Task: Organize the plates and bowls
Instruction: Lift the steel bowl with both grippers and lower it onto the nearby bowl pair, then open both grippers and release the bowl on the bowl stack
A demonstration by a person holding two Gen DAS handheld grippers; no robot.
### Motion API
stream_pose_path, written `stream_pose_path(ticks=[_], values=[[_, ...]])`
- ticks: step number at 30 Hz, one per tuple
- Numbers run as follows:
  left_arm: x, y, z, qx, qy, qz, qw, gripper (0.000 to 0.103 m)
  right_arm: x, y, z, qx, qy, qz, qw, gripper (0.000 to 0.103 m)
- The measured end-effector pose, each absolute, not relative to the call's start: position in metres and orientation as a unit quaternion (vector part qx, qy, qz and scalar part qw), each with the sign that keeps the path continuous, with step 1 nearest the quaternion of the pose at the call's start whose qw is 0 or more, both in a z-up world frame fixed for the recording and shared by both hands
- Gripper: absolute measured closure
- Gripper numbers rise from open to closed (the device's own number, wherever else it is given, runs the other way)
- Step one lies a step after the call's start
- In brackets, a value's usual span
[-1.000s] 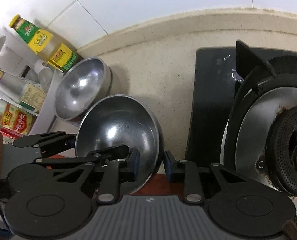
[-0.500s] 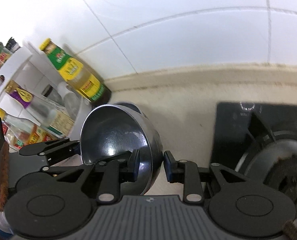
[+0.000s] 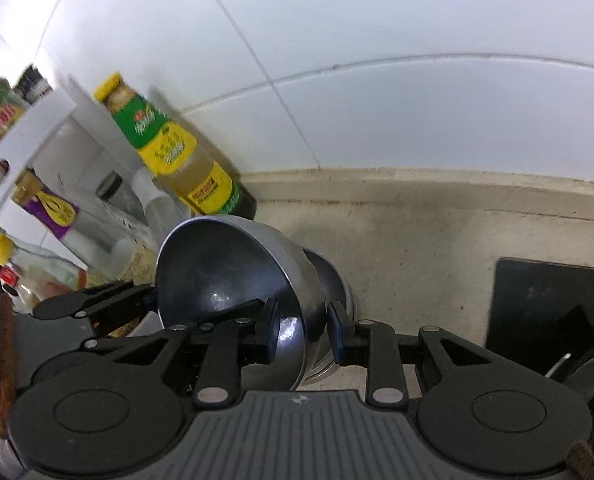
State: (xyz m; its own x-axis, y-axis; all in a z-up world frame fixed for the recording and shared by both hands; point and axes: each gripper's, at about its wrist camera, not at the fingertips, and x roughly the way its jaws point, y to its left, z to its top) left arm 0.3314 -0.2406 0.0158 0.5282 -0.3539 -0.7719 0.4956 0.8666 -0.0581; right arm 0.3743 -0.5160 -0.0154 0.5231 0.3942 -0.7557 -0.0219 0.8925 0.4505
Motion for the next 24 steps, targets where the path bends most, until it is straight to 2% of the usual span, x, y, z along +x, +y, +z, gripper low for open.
stream_pose_path(ticks=[7,10,15,24], values=[[0.341,-0.233,0.005,0.076,0.438,-0.241,0.863,0.046,0.391,-0.51,-0.033,0.19,0.493,0.126,0.84,0.078],[0.339,-0.23,0.005,0.085,0.432,-0.23,0.868,0.04,0.396,-0.507,-0.035,0.175,0.484,0.113,0.85,0.076],[0.335,-0.223,0.012,0.08,0.416,-0.229,0.876,0.036,0.397,-0.509,-0.032,0.146,0.463,0.094,0.869,0.068],[0.313,-0.222,0.026,0.097,0.384,-0.239,0.886,0.026,0.393,-0.509,-0.037,0.146,0.475,0.093,0.863,0.067]])
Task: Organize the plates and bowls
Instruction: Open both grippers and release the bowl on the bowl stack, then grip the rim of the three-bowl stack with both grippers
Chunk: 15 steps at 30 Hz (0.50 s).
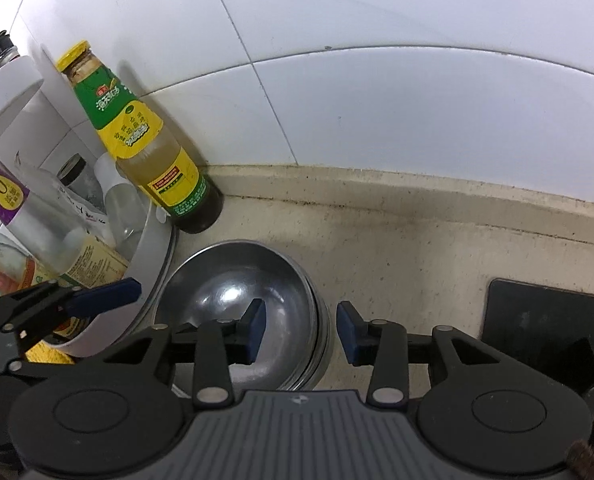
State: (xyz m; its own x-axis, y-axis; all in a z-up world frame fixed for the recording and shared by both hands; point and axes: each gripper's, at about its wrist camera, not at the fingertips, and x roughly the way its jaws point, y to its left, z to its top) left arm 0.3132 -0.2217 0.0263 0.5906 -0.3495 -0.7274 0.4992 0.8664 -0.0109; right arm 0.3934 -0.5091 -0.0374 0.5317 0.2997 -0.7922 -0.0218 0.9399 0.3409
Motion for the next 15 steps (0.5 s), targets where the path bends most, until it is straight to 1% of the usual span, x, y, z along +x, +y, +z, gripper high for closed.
stream_pose_path(ticks=[6,9,15], values=[[0.299,-0.219,0.029,0.11,0.372,-0.242,0.889,0.025,0.389,-0.507,-0.035,0.146,0.477,0.099,0.861,0.067],[0.295,-0.216,0.028,0.11,0.373,-0.242,0.889,0.023,0.387,-0.505,-0.034,0.146,0.476,0.101,0.861,0.066],[0.289,-0.214,0.027,0.113,0.377,-0.244,0.886,0.021,0.385,-0.503,-0.031,0.146,0.476,0.11,0.86,0.062]])
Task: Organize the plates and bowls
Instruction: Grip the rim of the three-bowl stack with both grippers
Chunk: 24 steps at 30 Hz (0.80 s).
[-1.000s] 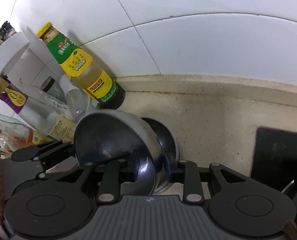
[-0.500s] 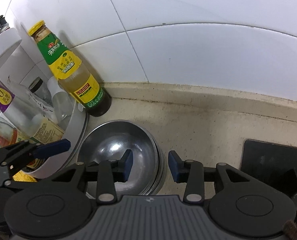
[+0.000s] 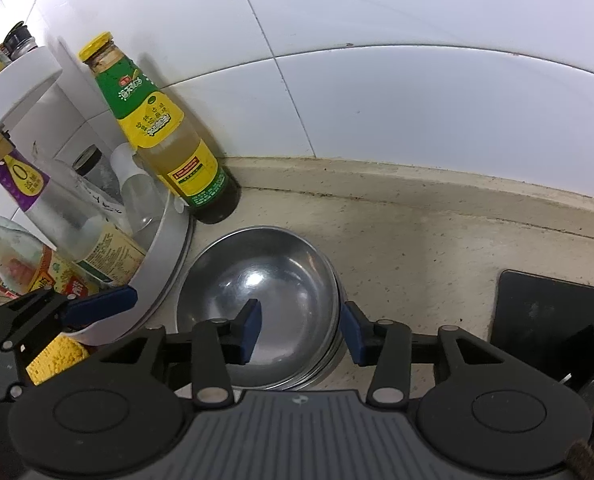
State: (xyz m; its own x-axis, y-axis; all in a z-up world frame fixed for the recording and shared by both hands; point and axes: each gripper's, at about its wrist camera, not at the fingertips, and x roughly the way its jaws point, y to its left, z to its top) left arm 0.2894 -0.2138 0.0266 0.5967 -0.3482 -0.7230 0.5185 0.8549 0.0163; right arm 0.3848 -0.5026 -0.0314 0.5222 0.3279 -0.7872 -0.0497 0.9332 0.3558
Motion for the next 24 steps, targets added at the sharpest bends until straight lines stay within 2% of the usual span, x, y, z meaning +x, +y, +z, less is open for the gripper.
stream_pose_path(ticks=[21,24], values=[[0.281,-0.21,0.006,0.136,0.395,-0.28,0.864,0.016,0.385,-0.504,-0.04,0.159,0.489,0.106,0.851,0.055],[0.283,-0.21,-0.001,0.143,0.4,-0.291,0.857,0.015,0.387,-0.506,-0.043,0.17,0.49,0.112,0.848,0.049]])
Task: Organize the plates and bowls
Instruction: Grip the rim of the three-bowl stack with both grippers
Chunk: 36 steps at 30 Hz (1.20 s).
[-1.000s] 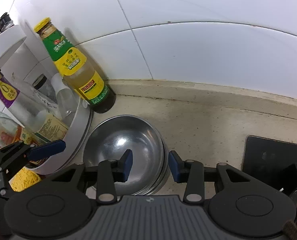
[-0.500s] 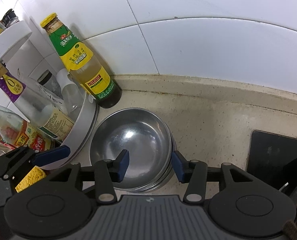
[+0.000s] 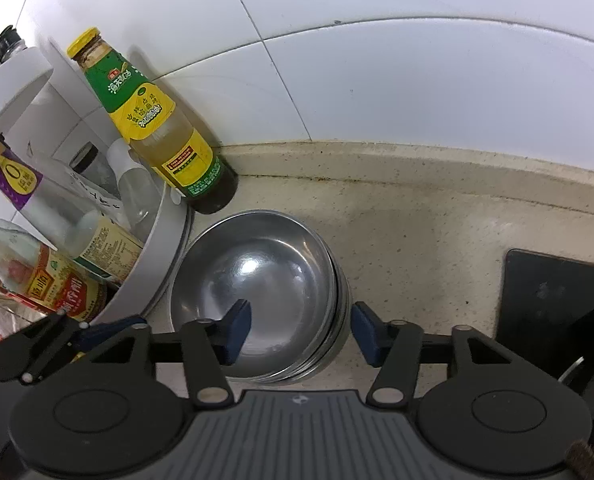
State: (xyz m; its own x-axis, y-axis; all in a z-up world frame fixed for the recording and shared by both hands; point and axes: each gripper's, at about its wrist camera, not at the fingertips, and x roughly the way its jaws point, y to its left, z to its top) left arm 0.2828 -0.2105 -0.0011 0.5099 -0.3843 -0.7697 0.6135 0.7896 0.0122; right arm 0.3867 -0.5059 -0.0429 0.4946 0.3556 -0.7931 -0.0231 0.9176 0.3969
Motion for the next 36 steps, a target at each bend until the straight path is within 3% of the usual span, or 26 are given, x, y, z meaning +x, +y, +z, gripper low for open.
stream_pose_path(ticks=[17,36], values=[[0.306,-0.219,-0.042,0.173,0.405,-0.345,0.829,0.013,0.405,-0.516,-0.071,0.21,0.503,0.13,0.828,0.037],[0.321,-0.233,-0.077,0.192,0.368,-0.355,0.838,0.005,0.425,-0.519,-0.098,0.233,0.516,0.15,0.811,0.035]])
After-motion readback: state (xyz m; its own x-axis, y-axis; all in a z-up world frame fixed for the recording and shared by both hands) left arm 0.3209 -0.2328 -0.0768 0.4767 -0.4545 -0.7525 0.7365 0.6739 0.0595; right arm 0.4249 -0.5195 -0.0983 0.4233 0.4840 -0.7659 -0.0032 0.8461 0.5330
